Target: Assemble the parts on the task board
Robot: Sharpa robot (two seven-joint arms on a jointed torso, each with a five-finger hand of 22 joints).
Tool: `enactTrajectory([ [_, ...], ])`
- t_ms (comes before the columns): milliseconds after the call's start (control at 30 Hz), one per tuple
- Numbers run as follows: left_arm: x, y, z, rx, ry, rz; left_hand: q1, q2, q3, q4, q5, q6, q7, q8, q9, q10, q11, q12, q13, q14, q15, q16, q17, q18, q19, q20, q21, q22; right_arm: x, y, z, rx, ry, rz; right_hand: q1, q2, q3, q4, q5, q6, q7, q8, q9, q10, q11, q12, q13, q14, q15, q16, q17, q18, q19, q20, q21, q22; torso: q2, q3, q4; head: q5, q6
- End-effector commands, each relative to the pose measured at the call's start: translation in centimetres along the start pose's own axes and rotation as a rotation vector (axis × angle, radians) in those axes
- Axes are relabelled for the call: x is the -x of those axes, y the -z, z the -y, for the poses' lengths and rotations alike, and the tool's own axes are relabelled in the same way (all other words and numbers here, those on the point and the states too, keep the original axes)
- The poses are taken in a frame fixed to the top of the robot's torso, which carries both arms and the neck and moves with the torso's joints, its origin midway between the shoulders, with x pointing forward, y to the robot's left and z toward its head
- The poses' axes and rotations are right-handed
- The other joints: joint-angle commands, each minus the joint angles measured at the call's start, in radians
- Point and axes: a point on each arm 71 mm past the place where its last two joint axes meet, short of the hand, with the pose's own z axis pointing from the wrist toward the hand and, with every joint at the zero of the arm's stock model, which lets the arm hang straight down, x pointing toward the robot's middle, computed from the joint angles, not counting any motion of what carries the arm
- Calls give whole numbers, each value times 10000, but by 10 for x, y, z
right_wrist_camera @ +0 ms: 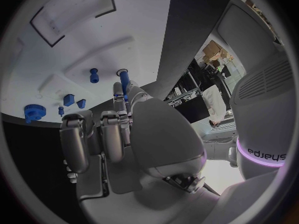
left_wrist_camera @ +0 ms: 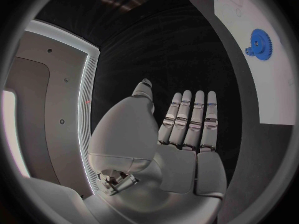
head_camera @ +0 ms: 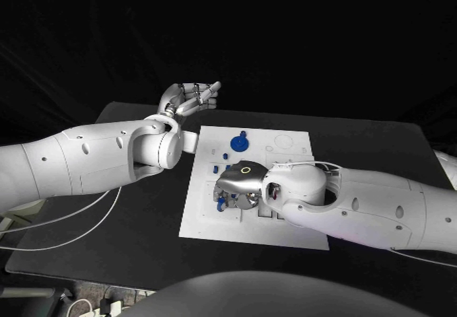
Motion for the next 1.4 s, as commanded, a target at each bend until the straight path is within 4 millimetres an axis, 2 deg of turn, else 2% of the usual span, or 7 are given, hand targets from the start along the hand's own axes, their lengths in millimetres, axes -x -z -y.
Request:
enactTrajectory([
  [33, -3, 0, 2, -189, 50, -182, 20, 112, -16, -8, 57, -59, 67, 47, -14, -38, -2, 30, -8, -94, -1, 35, -10, 73, 76, 8, -19, -11, -5, 0, 1, -59, 266, -406, 118, 15, 47, 20, 27, 69, 12, 62, -7, -70, 16, -46, -10, 1042, -14, 41, 2634, -68, 1066, 72, 45, 2629, 1, 0, 2, -15, 2],
  [700, -3, -1, 2, -177, 46, -178, 20, 112, -16, -8, 57, -59, 67, 47, -14, -38, -2, 30, -8, -94, -1, 35, -10, 73, 76, 8, -19, -11, -7, 1, 0, -50, 234, -593, 45, -99, 36, 82, 16, -166, 57, -104, -69, -362, 55, -72, -23, 1042, -24, 41, 2634, -68, 1066, 60, 45, 2629, -2, -5, 3, -48, 2],
  [800, -3, -1, 2, -176, 45, -180, 20, 112, -16, -8, 57, -59, 67, 47, -14, -38, -2, 30, -8, -94, -1, 35, -10, 73, 76, 8, -19, -11, -7, 1, 1, -93, 188, -542, -243, -577, -234, 227, 33, -1153, 304, -386, -282, -1386, 263, -94, -33, 1042, 93, 41, 2634, -68, 1066, 119, 45, 2629, -4, -6, 4, -51, 2],
  [867, -3, -1, 2, -177, 47, -186, 20, 112, -16, -8, 57, -59, 67, 47, -14, -38, -2, 30, -8, -94, -1, 35, -10, 73, 76, 8, -19, -11, -6, 1, 1, -132, 91, -368, -561, -920, -543, 311, 106, -2084, 477, -265, -316, -2210, 414, -64, -30, 1042, 208, 41, 2634, -68, 1066, 196, 45, 2629, -6, -3, -5, -46, 2],
  [1033, -4, -1, 2, -179, 62, -221, 20, 112, -16, -8, 57, -59, 67, 47, -14, -38, -2, 30, -8, -94, -1, 35, -10, 73, 76, 8, -19, -11, 2, 6, 6, -169, -797, 922, -1143, -1201, -1066, 418, 4, -3924, 652, -398, -332, -3269, 578, -28, 15, 1042, 333, 41, 2634, -68, 1066, 356, 45, 2629, -2, -2, -3, -38, 2],
  [1233, -4, -1, 2, -173, 61, -223, 40, 130, -34, -6, 71, -76, 70, 59, -16, -57, 1, 51, -9, -112, 3, 68, -61, 70, 73, 9, -20, -59, 11, 24, 20, -534, -3081, 2557, -1311, -1214, -1205, 525, 5, -3589, 747, -294, -260, -3119, 664, 88, 60, 1042, 426, 41, 2634, -68, 1066, 441, 45, 2629, -10, 1, -14, -46, 2],
  [1400, -4, -1, 2, -172, 60, -220, 40, 130, -34, -6, 71, -76, 70, 59, -16, -57, 1, 51, -9, -112, 3, 68, -61, 70, 73, 9, -20, -59, 20, 50, 42, -1504, -5855, 3264, -1302, -1027, -1262, 544, 10, -2457, 946, -35, -110, -2518, 847, 365, 111, 1042, 783, 41, 2634, -68, 1066, 688, 45, 2629, -16, -1, -42, -71, 2],
])
